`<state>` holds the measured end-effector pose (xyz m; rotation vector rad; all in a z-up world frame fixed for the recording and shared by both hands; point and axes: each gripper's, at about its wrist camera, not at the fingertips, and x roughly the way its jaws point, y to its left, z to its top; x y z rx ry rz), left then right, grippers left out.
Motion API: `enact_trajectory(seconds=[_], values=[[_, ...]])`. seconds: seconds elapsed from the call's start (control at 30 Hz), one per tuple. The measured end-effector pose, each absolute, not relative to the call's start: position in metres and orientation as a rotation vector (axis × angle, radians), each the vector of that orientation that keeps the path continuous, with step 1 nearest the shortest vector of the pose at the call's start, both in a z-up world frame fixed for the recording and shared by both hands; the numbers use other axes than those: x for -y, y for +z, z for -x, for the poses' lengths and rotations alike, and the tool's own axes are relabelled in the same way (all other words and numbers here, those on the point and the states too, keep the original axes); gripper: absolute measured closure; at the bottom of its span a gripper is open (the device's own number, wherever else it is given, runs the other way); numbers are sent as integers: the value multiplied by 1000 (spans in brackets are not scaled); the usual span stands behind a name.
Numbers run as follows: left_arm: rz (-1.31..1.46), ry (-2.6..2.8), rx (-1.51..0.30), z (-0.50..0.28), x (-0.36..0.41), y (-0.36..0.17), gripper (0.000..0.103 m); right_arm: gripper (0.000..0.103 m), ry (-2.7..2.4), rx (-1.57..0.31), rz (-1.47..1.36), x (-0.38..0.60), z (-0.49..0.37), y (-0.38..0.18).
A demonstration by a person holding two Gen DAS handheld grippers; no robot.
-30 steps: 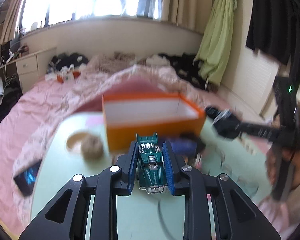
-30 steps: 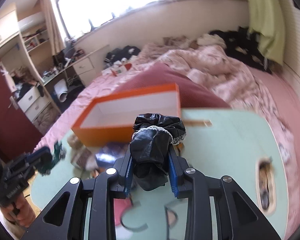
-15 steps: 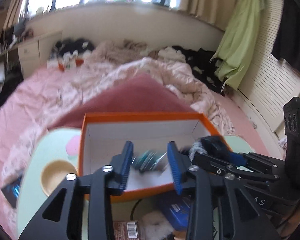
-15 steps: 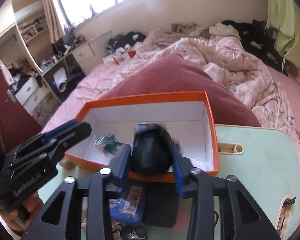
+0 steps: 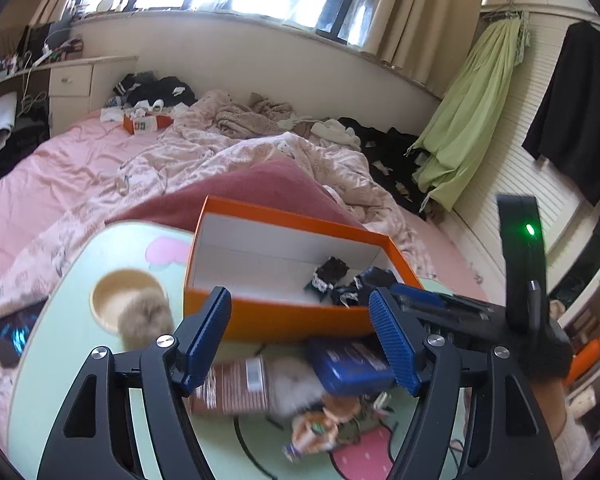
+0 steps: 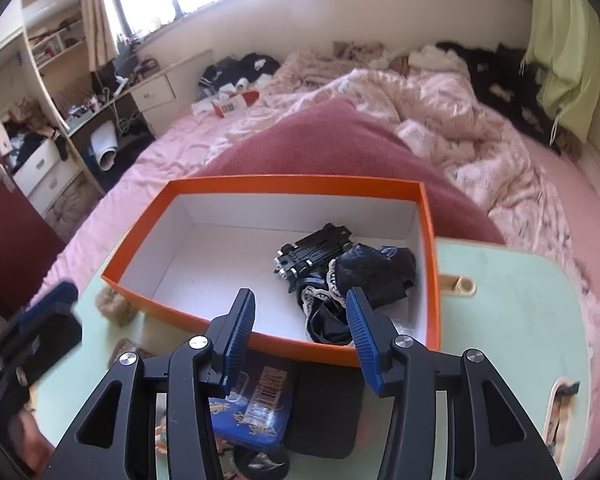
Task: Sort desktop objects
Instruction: 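Lower the green car into the orange box with the left gripper while the right drops the pouch in, then open and withdraw both grippers from the orange box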
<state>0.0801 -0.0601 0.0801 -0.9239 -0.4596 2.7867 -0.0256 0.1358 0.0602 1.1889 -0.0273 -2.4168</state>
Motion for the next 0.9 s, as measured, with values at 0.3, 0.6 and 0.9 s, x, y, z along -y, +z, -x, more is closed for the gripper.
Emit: enact_trajectory(seconds=[0.3, 0.6, 0.9], values=[[924, 2846, 387, -109, 66, 78, 31, 56, -2386, 89, -1125, -147, 15, 64], [1053, 2895, 201, -146, 57, 53, 25, 52, -2413, -7, -981, -159, -72, 83], [1294, 2848, 51, -145, 39, 9, 22, 48, -2397, -134, -1164, -167, -114, 33]])
